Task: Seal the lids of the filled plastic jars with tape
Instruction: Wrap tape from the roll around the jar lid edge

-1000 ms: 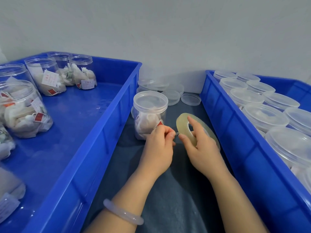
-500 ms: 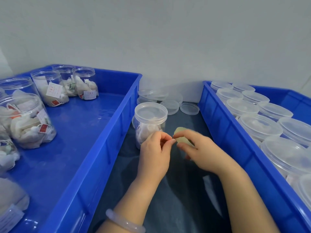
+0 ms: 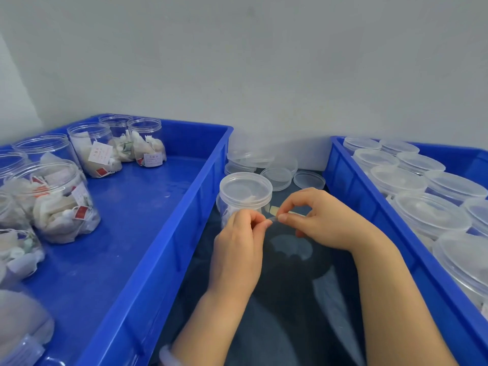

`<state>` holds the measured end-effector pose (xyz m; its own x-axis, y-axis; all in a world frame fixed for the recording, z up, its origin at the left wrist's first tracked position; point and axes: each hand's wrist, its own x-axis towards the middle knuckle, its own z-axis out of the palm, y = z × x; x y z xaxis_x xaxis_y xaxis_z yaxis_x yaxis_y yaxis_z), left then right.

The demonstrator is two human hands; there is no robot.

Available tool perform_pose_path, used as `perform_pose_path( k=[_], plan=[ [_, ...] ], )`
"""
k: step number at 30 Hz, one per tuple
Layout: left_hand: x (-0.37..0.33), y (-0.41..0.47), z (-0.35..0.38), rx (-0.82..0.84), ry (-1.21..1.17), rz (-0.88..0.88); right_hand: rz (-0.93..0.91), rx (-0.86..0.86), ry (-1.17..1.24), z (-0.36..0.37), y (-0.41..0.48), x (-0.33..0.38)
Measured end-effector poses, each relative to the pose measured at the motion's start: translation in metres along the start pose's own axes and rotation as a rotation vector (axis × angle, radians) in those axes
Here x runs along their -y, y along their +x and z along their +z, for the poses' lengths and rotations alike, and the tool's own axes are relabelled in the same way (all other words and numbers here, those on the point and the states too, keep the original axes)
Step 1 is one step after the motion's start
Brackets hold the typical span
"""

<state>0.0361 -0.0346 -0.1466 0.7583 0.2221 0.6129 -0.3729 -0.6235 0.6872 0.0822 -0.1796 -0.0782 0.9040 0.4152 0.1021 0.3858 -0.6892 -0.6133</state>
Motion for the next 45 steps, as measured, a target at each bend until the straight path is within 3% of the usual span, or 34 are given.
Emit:
perform_pose_path(
  k=[3, 6, 8, 13, 19, 37, 45],
  plan=[
    [0.002, 0.001, -0.003, -0.023, 0.028, 0.002, 0.006, -0.013, 0.005, 0.002, 0.000, -0.003],
    [0.004, 0.008, -0.009, -0.276, 0.054, 0.144, -0.008, -0.070, -0.004, 0.003, 0.002, -0.007],
    [0.007, 0.014, -0.007, -0.361, 0.008, 0.183, -0.020, -0.081, 0.012, 0.004, 0.004, -0.007],
    [0.016, 0.021, 0.006, -0.011, -0.215, 0.013, -0.060, -0.067, 0.010, 0.009, 0.006, -0.003],
    [0.036, 0.025, 0.017, -0.086, -0.198, -0.007, -0.032, -0.124, 0.011, 0.017, 0.013, -0.002],
    [0.035, 0.027, 0.013, -0.098, -0.247, -0.006, 0.013, -0.235, -0.015, 0.025, 0.016, -0.001],
    [0.035, 0.027, 0.008, -0.133, -0.266, 0.030, 0.021, -0.158, 0.034, 0.014, 0.009, 0.005]
  ],
)
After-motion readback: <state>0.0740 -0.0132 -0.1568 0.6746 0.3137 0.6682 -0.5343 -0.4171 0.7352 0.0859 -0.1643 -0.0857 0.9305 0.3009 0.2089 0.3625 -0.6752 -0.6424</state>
